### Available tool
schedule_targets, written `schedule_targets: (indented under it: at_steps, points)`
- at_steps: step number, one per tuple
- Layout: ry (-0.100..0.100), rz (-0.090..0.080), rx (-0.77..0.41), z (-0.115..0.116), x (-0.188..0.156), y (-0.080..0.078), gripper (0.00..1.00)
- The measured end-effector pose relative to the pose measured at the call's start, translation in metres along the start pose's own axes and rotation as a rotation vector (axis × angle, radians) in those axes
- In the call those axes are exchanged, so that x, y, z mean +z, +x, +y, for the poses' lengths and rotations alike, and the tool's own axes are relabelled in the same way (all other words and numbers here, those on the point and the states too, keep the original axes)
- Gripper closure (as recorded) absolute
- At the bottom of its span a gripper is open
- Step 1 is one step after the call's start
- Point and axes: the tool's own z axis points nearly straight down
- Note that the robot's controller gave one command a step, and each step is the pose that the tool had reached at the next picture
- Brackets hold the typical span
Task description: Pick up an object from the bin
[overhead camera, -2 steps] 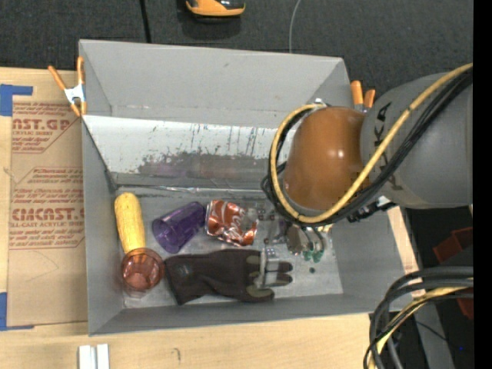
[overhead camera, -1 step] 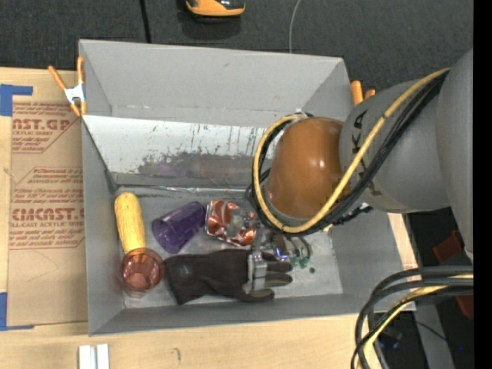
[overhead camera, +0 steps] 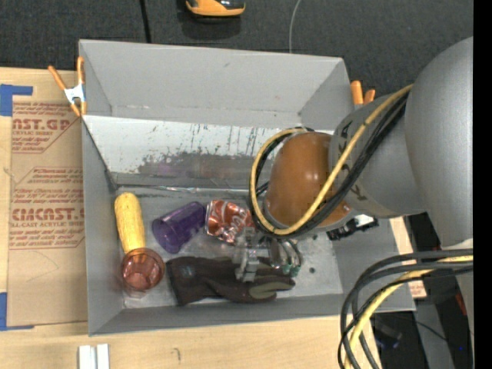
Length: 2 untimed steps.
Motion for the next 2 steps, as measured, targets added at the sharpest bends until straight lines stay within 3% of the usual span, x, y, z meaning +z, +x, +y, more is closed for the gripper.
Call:
schedule_targets:
  at_steps: [1, 2]
  points:
    - [0.0, 0.0, 0.0, 0.0, 0.0, 0.0, 1.0]
    - [0.001, 0.008, -0.004, -0.003, -0.047, -0.002, 1.0]
